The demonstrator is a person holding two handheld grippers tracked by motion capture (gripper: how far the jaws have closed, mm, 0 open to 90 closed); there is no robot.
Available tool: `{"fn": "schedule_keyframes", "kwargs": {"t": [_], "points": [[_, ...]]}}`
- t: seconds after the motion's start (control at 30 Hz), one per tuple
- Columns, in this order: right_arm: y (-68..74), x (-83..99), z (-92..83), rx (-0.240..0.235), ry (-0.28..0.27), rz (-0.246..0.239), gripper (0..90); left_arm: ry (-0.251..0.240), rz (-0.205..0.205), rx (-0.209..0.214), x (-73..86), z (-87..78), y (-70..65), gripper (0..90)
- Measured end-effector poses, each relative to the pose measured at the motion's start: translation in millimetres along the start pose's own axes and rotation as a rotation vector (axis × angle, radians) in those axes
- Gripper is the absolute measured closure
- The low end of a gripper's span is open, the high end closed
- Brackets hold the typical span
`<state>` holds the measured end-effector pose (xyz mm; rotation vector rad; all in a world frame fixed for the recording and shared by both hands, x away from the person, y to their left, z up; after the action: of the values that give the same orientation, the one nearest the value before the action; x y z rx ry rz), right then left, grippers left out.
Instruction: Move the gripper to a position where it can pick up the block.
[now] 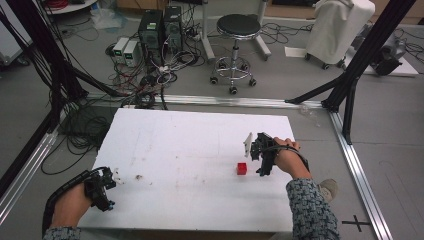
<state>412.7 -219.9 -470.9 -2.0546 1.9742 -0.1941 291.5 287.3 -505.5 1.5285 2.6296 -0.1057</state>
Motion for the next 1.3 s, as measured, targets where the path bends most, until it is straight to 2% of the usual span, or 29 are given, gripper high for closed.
{"fn": "schedule_keyframes", "kwargs": {"t": [0.23,0.8,1.13,1.3], "points": [[-0.6,-13.8,14.8,-0.024,0.004,-0.019,3.4,-0.001,0.000,-0.001,0.1,-0.1,0.2,22.7],[1.1,-33.3,40.1,-0.049,0.003,-0.041,3.4,0.003,0.005,0.004,-0.9,1.4,0.2,22.7],[4.2,-39.4,56.0,-0.085,0.045,-0.062,3.4,0.001,0.006,0.004,-0.9,1.5,0.3,22.7],[4.6,-39.6,60.3,-0.094,0.052,-0.047,3.4,0.002,0.007,0.004,-0.9,1.7,0.4,22.7]]}}
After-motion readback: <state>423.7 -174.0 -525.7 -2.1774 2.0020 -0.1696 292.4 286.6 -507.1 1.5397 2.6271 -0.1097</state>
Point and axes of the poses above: each handheld gripper's, and its own axes: z roughly forward along the jaws, x roughly out of its underside, y roughly to its left, the point moved 1 cm from there along z, roughly forward along the jaws, and after that the axes turned 8 degrees about x, right-handed, at the moved point
